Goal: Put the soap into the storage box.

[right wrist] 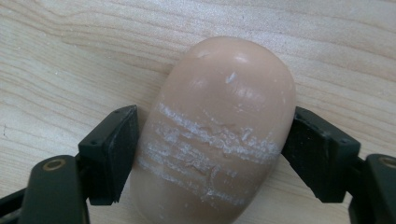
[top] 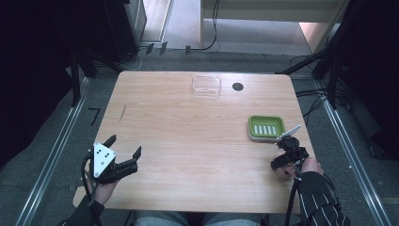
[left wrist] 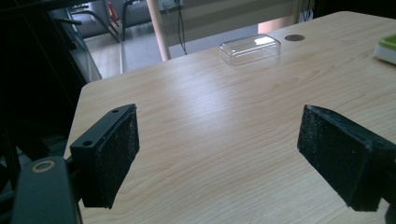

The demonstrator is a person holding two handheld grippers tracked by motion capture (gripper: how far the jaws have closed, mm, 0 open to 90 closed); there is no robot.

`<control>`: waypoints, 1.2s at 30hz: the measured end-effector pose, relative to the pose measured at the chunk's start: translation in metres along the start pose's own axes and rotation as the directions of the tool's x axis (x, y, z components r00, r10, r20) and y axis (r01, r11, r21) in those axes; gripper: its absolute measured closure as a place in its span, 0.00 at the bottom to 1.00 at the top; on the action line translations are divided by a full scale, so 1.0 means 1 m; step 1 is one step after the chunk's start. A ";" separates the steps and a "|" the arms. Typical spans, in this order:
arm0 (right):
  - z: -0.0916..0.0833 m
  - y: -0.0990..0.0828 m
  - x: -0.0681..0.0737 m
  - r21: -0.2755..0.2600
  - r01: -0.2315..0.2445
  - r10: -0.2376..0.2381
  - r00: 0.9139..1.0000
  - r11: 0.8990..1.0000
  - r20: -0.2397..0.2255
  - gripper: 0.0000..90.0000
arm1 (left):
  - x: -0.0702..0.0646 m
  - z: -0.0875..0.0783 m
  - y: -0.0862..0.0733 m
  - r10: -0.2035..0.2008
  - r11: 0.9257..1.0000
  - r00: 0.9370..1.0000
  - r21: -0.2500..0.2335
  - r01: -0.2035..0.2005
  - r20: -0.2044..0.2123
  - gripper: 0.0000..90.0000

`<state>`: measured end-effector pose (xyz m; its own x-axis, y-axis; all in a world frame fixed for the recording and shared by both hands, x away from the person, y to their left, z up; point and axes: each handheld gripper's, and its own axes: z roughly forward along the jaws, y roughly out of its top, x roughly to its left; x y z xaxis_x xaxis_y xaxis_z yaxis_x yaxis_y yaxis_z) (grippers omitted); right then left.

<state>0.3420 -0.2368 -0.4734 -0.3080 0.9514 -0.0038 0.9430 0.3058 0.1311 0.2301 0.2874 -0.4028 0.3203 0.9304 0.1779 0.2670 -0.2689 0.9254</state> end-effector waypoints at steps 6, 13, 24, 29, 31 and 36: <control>-0.001 0.000 -0.001 -0.010 0.008 -0.008 1.000 1.000 -0.011 0.30 | 0.000 0.000 0.000 0.001 1.000 1.000 -0.001 -0.001 -0.001 0.15; -0.003 0.000 -0.001 -0.004 0.017 -0.017 1.000 1.000 -0.011 0.33 | 0.000 0.000 0.000 -0.001 1.000 1.000 -0.004 0.001 -0.001 0.15; -0.005 0.000 -0.001 0.002 0.026 -0.026 0.999 1.000 -0.019 0.36 | 0.000 -0.001 0.000 0.000 1.000 1.000 -0.005 0.000 0.001 0.15; -0.008 0.000 -0.001 -0.002 0.030 -0.030 0.999 1.000 -0.024 0.37 | 0.000 -0.001 0.000 0.002 1.000 1.000 -0.003 -0.002 0.002 0.15; -0.009 0.001 -0.002 -0.005 0.038 -0.038 0.999 0.999 -0.028 0.37 | 0.000 0.000 0.000 0.000 1.000 1.000 -0.004 0.000 0.001 0.15; -0.007 0.001 -0.002 0.000 0.041 -0.041 0.998 0.999 -0.038 0.37 | 0.000 0.000 0.000 0.003 1.000 1.000 -0.004 -0.003 0.001 0.15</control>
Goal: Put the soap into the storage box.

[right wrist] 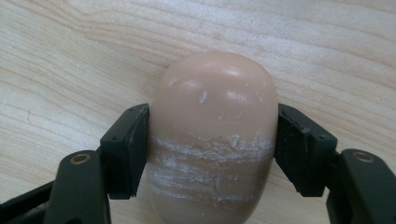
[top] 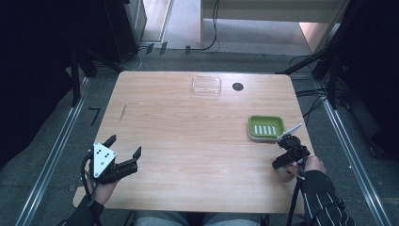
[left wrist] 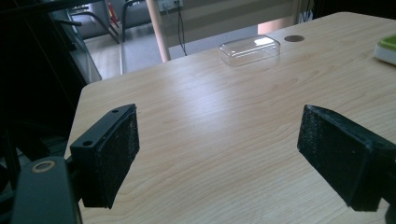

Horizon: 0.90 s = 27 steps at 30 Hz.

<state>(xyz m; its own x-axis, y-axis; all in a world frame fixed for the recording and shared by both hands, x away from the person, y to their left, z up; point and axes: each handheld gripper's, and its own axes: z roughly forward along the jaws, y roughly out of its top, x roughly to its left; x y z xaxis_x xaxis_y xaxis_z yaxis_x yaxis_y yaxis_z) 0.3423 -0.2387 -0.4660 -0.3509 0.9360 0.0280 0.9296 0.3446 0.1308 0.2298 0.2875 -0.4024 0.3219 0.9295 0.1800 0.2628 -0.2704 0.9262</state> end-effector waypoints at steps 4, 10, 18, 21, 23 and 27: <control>0.003 0.000 0.001 0.010 0.003 -0.003 1.000 1.000 0.002 0.37 | 0.000 0.000 0.000 -0.001 1.000 1.000 -0.003 0.001 -0.001 0.15; 0.003 -0.001 0.000 0.020 -0.028 0.028 1.000 0.999 0.011 0.35 | 0.000 0.000 0.000 -0.003 1.000 1.000 -0.004 0.003 -0.002 0.15; 0.006 -0.002 0.000 0.058 -0.055 0.053 0.998 0.997 0.028 0.30 | 0.000 -0.001 0.000 -0.001 1.000 1.000 -0.003 0.001 -0.003 0.15; 0.005 -0.002 0.000 0.060 -0.059 0.057 0.998 0.996 0.029 0.36 | 0.000 0.000 0.000 -0.002 1.000 1.000 -0.003 0.002 -0.003 0.15; 0.005 -0.002 0.000 0.067 -0.059 0.057 0.998 0.996 0.030 0.37 | 0.000 -0.001 0.000 -0.002 1.000 1.000 -0.002 0.002 -0.002 0.15; 0.005 -0.002 0.000 0.060 -0.043 0.042 0.999 0.997 0.031 0.37 | 0.000 -0.001 0.000 -0.002 1.000 1.000 -0.004 0.002 -0.004 0.15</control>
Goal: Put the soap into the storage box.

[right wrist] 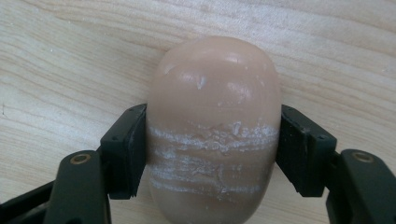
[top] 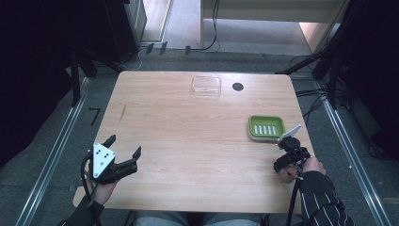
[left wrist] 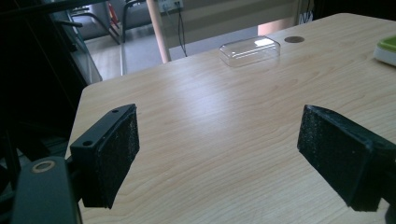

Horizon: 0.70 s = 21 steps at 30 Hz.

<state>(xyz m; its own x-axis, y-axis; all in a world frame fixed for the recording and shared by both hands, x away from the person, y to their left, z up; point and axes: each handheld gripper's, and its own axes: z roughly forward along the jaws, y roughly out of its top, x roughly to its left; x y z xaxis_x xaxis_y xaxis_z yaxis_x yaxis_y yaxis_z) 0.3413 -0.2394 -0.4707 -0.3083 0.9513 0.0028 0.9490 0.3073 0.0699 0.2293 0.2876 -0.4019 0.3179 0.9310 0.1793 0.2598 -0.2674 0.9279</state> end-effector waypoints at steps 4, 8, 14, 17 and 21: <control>-0.002 0.000 -0.001 -0.009 0.014 -0.014 1.000 1.000 -0.003 0.37 | 0.000 0.000 0.000 0.000 1.000 1.000 0.001 0.000 0.003 0.15; -0.004 0.001 -0.001 -0.017 0.047 -0.047 0.999 0.999 -0.010 0.37 | 0.000 0.000 0.000 0.002 1.000 1.000 0.004 -0.002 0.006 0.15; -0.009 0.002 0.002 -0.025 0.080 -0.080 0.997 0.996 -0.014 0.37 | 0.000 0.001 -0.001 0.001 1.000 1.000 0.005 -0.001 0.005 0.15; -0.012 0.003 0.003 -0.033 0.079 -0.080 0.997 0.996 -0.016 0.37 | 0.000 0.001 -0.001 0.002 1.000 1.000 0.007 -0.002 0.006 0.15; -0.015 0.004 0.004 -0.054 0.101 -0.103 0.995 0.993 -0.018 0.37 | 0.000 0.001 -0.001 0.001 1.000 1.000 0.009 -0.001 0.006 0.15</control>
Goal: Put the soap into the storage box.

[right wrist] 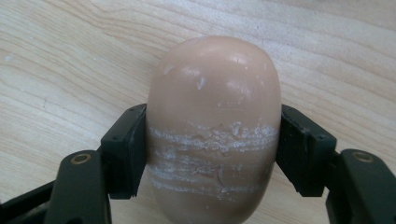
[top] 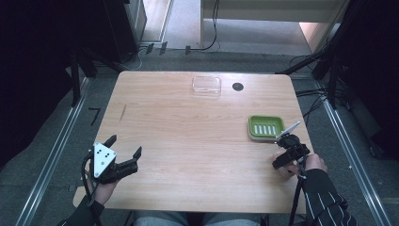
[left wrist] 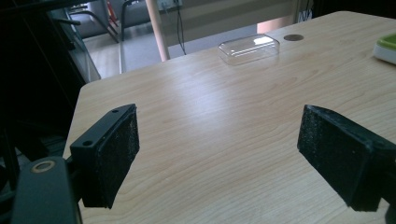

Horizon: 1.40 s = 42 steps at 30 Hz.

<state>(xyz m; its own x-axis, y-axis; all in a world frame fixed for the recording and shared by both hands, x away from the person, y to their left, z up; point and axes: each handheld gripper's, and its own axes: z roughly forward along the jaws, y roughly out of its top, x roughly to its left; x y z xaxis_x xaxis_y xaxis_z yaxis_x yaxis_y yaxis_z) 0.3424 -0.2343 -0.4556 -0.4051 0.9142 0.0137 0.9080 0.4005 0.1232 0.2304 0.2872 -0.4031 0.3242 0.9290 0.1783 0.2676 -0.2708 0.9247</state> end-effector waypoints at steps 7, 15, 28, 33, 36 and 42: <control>-0.008 0.009 0.003 -0.017 0.029 -0.029 0.999 0.999 0.013 0.37 | -0.001 0.001 0.000 0.000 1.000 1.000 0.000 0.000 0.002 0.15; -0.011 0.014 0.007 -0.020 0.081 -0.081 0.997 0.996 0.014 0.37 | -0.001 0.003 0.000 0.004 1.000 1.000 0.004 -0.004 0.008 0.15; -0.021 0.021 0.013 -0.051 0.141 -0.141 0.990 0.989 0.001 0.37 | -0.003 0.005 0.002 0.008 1.000 1.000 -0.002 -0.008 0.010 0.15; -0.025 0.023 0.018 -0.061 0.169 -0.169 0.986 0.984 0.002 0.37 | -0.005 0.007 0.003 0.014 1.000 1.000 0.003 -0.014 0.021 0.15; -0.027 0.025 0.020 -0.066 0.190 -0.190 0.982 0.980 0.001 0.37 | -0.006 0.009 0.003 0.018 1.000 0.999 0.004 -0.018 0.027 0.15; -0.028 0.030 0.023 -0.066 0.218 -0.218 0.976 0.974 0.009 0.37 | -0.007 0.011 0.004 0.020 1.000 0.999 -0.001 -0.020 0.032 0.15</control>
<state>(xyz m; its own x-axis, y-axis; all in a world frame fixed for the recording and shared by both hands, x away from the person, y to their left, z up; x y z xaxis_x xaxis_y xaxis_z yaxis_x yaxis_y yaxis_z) 0.3568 -0.2032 -0.4236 -0.5922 0.8055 -0.0223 0.7888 0.5851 0.1885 0.2387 0.2770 -0.4047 0.3580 0.9151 0.1858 0.2603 -0.2889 0.9213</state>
